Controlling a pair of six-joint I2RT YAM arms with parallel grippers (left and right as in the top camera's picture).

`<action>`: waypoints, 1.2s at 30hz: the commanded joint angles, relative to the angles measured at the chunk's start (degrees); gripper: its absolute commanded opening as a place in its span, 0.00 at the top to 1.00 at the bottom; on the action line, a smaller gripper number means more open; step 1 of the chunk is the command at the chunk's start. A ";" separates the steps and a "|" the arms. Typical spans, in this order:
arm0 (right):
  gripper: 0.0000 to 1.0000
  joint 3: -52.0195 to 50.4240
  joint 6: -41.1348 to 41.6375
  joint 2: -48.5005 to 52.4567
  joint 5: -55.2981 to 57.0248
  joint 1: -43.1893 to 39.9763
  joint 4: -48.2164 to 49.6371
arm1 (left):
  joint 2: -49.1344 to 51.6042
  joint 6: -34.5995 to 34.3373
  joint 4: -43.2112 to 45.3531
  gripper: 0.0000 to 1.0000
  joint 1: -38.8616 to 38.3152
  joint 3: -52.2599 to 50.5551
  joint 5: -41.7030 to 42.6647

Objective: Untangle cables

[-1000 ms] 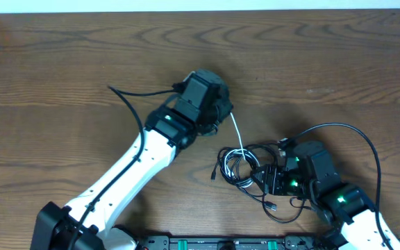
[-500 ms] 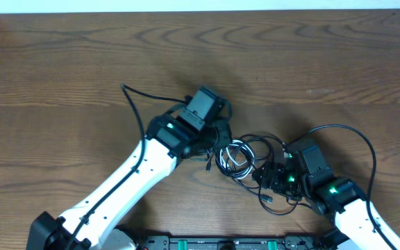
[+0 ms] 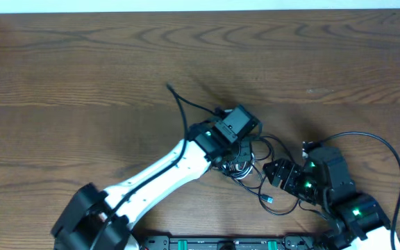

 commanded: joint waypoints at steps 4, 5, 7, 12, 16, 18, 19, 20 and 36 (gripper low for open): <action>0.18 1.03 1.33 -1.29 2.43 -0.42 -0.11 | -2.08 7.91 -1.79 0.23 1.68 0.83 -2.08; 0.17 1.03 1.90 -1.29 2.43 -0.42 0.07 | -3.23 8.66 -2.19 0.23 2.19 1.20 -2.05; 0.17 1.03 2.89 -1.22 2.47 -0.42 0.39 | -5.75 9.88 -2.21 0.22 3.10 1.31 -2.27; 0.16 1.01 4.13 -1.05 2.40 -0.42 0.48 | -12.55 10.10 -2.23 0.22 5.75 1.31 -6.01; 0.12 0.98 4.15 -0.42 2.43 -0.42 0.50 | -16.92 10.08 -2.25 0.21 7.54 1.31 -9.99; 0.11 0.98 4.42 -0.02 2.43 -0.42 0.50 | -18.38 10.03 -2.25 0.21 8.28 1.31 -11.10; 0.10 0.98 4.98 0.20 2.38 -0.42 0.48 | -19.06 10.03 -2.25 0.20 8.74 1.31 -11.47; 0.09 0.98 5.51 0.39 2.38 -0.42 0.48 | -19.56 10.03 -2.21 0.15 9.11 1.31 -11.47; 0.01 0.98 8.44 0.81 -4.96 -0.39 6.01 | -22.77 1.90 -6.10 0.10 21.09 1.31 -11.41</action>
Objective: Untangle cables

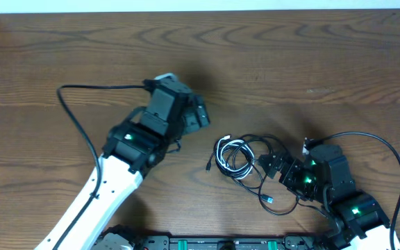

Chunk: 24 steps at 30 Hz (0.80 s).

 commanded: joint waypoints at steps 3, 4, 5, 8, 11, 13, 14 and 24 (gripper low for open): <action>0.01 0.98 0.57 0.00 -2.40 -0.35 3.15 | -1.75 -2.99 -3.87 0.10 4.96 1.20 -0.61; 0.01 0.98 0.57 0.02 -2.38 -0.37 3.72 | -1.75 -2.99 -4.42 0.10 5.44 1.20 -0.59; 0.01 0.98 0.57 0.04 -2.40 -0.35 4.48 | -1.75 -2.99 -4.98 0.10 5.79 1.20 -0.61; 0.01 0.96 0.57 0.09 -2.40 -0.35 7.02 | -1.75 -2.97 -6.10 0.10 6.40 1.20 -0.61; 0.01 0.96 0.59 0.13 -2.34 -0.35 9.18 | -1.75 -2.99 -6.49 0.10 6.73 1.20 -0.61; 0.01 0.96 1.64 0.55 -2.34 -0.35 9.68 | -1.77 -2.99 -6.60 0.10 7.04 1.20 -0.63; 0.01 0.90 2.38 1.07 -2.34 -0.35 9.66 | -1.77 -2.99 -6.62 0.10 7.28 1.20 -0.63; 0.01 0.70 8.09 12.63 -2.16 4.72 13.60 | -1.77 -4.13 -7.52 0.10 11.15 1.20 -0.61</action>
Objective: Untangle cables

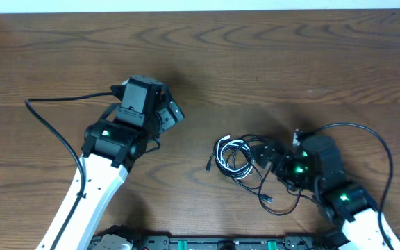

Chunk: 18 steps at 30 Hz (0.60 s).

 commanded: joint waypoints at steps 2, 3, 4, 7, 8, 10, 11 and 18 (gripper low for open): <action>0.01 0.68 3.54 7.32 -0.09 4.57 6.05 | -0.55 -1.14 -1.29 0.10 1.57 1.20 -0.50; 0.01 0.68 3.56 8.98 -0.09 5.60 7.93 | -0.55 -1.14 -1.53 0.10 1.70 1.20 -0.52; 0.01 0.68 3.54 10.73 -0.04 6.67 9.84 | -0.55 -1.16 -1.77 0.10 1.81 1.20 -0.52; 0.01 0.68 4.26 15.61 1.64 9.18 13.81 | -0.55 -1.14 -2.58 0.10 1.81 1.20 -0.52; 0.01 0.68 4.55 17.44 3.19 9.94 14.82 | -0.55 -1.14 -2.82 0.10 1.81 1.20 -0.52; 0.01 0.68 4.57 20.65 5.68 11.04 16.06 | -0.55 -1.14 -3.15 0.10 1.81 1.20 -0.52; 0.01 0.68 4.55 22.16 6.47 11.43 16.59 | -0.55 -1.14 -3.19 0.10 1.81 1.20 -0.52; 0.01 0.68 6.36 31.36 8.09 12.28 18.82 | -0.52 -1.14 -3.85 0.10 1.79 1.20 -0.52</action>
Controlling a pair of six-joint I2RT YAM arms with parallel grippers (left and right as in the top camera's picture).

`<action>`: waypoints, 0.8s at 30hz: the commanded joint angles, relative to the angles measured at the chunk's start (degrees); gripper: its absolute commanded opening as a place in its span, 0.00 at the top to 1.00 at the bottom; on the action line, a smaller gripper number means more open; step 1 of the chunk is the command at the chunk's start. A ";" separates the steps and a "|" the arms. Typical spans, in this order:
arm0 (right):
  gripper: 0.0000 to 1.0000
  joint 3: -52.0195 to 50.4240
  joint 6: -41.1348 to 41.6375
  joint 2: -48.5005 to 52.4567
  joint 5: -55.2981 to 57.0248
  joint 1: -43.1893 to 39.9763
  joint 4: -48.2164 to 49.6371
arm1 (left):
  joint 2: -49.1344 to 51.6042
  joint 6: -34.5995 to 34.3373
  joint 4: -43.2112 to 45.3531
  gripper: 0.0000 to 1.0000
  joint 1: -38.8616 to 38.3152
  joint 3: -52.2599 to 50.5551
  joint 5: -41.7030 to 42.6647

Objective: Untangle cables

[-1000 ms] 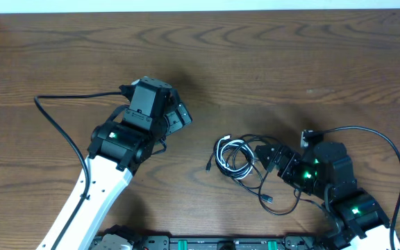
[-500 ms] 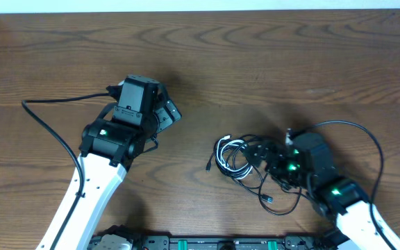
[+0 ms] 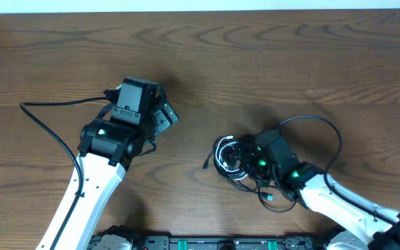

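A small tangle of black and white cables (image 3: 226, 158) lies on the wooden table (image 3: 269, 62) right of centre. One black plug end (image 3: 207, 165) sticks out to its left, and a blue-tipped plug (image 3: 269, 199) trails below it. My right gripper (image 3: 245, 155) reaches into the tangle's right side; the wrist body hides its fingers. My left gripper (image 3: 167, 112) hangs over bare table well left of the tangle, its fingers apart and nothing between them.
The left arm's own black lead (image 3: 47, 111) loops out to the left. The right arm's lead (image 3: 328, 135) arcs above its wrist. A dark rail (image 3: 207, 244) runs along the front edge.
My right gripper has shifted left, from the tangle's right edge onto the tangle itself. The left gripper has drawn back slightly further left. The cables lie about where they were.
At first my left gripper was down on the tangle while the right one stood at its right edge. The left then stood away up and to the left, empty, with the tangle exposed. Later it was further left, and now the right gripper is over the tangle.
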 commanded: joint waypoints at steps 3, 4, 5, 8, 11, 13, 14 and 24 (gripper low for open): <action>0.01 -0.31 2.12 7.34 2.73 0.70 2.05 | -0.48 -0.09 -0.79 0.10 0.37 1.20 -0.52; 0.01 -0.31 2.10 8.00 2.73 0.72 2.84 | -0.48 -0.09 -0.87 0.10 0.35 1.20 -0.52; 0.01 -0.31 2.10 8.44 2.73 0.72 3.39 | -0.48 -0.09 -0.92 0.10 0.35 1.20 -0.52; 0.01 -0.31 2.10 9.07 2.73 0.72 4.09 | -0.48 -0.09 -1.09 0.10 0.35 1.20 -0.52; 0.01 -0.31 2.08 9.07 2.75 0.72 4.07 | -0.48 -0.09 -1.14 0.10 0.35 1.20 -0.52; 0.01 -0.31 2.08 9.07 2.84 0.72 4.09 | -0.48 -0.07 -1.14 0.10 0.35 1.20 -0.52; 0.01 -0.31 2.08 9.07 3.04 0.72 4.07 | -0.48 -0.07 -1.14 0.10 0.35 1.20 -0.52; 0.02 -0.31 2.10 9.07 6.86 3.93 5.90 | -0.35 -0.07 -1.40 0.10 0.35 1.20 -0.52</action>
